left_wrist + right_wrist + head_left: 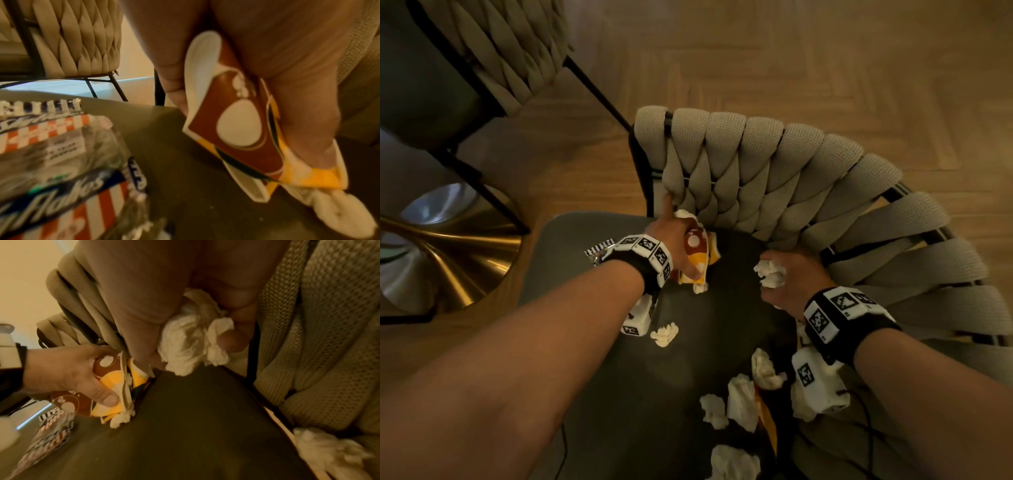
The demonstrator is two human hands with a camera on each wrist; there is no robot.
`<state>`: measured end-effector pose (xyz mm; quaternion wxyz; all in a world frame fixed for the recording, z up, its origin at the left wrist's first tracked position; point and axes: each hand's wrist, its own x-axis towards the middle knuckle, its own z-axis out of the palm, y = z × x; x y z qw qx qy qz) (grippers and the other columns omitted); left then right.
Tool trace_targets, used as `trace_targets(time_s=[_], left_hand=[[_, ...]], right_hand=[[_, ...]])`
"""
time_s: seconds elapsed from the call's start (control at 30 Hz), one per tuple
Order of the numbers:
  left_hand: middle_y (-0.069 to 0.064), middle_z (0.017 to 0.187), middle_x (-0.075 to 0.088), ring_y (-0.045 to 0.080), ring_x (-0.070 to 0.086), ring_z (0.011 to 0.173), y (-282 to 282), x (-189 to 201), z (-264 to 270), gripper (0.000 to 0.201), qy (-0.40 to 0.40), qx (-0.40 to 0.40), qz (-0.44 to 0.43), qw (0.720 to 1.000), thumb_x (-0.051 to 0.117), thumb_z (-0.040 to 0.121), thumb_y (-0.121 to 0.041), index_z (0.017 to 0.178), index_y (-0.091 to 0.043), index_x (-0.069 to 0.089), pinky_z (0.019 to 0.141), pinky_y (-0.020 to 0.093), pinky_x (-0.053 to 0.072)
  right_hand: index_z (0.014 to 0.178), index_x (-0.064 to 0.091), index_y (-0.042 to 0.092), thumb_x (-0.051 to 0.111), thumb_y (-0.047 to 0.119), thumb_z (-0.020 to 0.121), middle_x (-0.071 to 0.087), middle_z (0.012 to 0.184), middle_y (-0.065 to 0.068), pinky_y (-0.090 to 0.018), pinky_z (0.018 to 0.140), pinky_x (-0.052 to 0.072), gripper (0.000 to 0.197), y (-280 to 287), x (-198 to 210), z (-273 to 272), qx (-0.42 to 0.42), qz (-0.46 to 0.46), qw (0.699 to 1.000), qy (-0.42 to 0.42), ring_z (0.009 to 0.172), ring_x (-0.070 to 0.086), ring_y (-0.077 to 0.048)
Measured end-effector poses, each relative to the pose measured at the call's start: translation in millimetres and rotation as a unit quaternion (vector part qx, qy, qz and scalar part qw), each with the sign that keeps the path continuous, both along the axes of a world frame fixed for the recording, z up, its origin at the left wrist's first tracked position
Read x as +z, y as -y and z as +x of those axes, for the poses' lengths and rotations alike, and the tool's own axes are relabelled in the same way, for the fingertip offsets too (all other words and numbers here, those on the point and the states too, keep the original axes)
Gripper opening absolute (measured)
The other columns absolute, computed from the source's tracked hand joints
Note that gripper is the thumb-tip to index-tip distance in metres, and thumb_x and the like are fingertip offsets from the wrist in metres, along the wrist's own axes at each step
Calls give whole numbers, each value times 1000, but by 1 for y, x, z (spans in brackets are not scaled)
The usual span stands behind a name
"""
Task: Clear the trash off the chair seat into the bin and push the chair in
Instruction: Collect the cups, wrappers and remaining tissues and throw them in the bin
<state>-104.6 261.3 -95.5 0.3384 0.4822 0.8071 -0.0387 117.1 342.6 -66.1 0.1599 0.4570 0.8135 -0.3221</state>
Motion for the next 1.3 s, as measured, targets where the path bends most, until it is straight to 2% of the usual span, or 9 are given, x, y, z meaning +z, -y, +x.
trace_targets(time_s=[0.17,0.33,0.43,0.53,0.67,0.87,1.0,1.2,1.3], left_hand=[[9,150,8,38,36,130,5,-11,7,107,-11,10,32,999,87,46,-51,138,-31,36,107,43,40],[3,129,46,26,52,118,-4,-5,6,115,25,29,16,999,84,30,-61,131,-24,45,96,41,50],[1,119,60,22,59,108,-1,-2,8,97,36,40,56,997,86,37,-56,122,-21,54,90,36,52],[0,118,64,18,61,106,12,10,14,83,61,61,116,989,88,50,-43,123,-22,55,88,27,48],[-6,103,63,12,59,94,45,37,16,78,81,93,137,983,87,47,-51,115,-26,57,85,29,50],[-4,103,61,18,59,99,126,74,12,75,113,132,86,981,89,49,-46,112,-28,53,89,37,51],[-5,109,61,18,60,100,196,105,8,87,137,220,111,959,87,39,-52,114,-48,43,86,43,55],[-12,93,68,7,65,88,344,172,-16,72,107,377,132,911,91,39,-46,102,-40,56,85,34,55],[-15,88,64,3,62,82,429,196,-26,68,84,464,127,873,92,44,-42,101,-37,55,78,25,51]], right_hand=[[121,55,28,77,23,67,55,124,-10,-30,86,48,58,-3,-4,8,-16,2,1000,-7,109,55,-26],[124,53,27,74,21,72,56,125,-5,-31,88,49,56,1,-5,9,-23,-19,1000,-4,112,54,-25],[127,52,27,74,22,73,56,128,-4,-32,91,49,58,5,-2,8,-23,-20,1000,-1,115,54,-25],[127,52,28,75,25,72,55,130,-5,-34,94,49,60,11,5,7,-17,-18,1000,8,118,53,-26],[126,52,31,74,28,72,53,128,-8,-35,91,48,59,25,17,4,-9,-14,999,32,115,52,-28],[122,55,30,73,29,70,58,124,-8,-33,92,47,56,62,44,6,28,-34,997,64,112,53,-28],[121,56,31,74,29,70,60,118,-5,-28,83,46,54,90,72,-2,47,-50,995,67,106,57,-25],[120,59,28,76,23,71,61,120,-7,-31,95,44,52,158,144,-67,124,-46,991,25,112,56,-25],[122,59,28,76,20,73,61,118,-4,-24,88,39,52,215,177,-106,172,-53,984,-4,110,58,-23]])
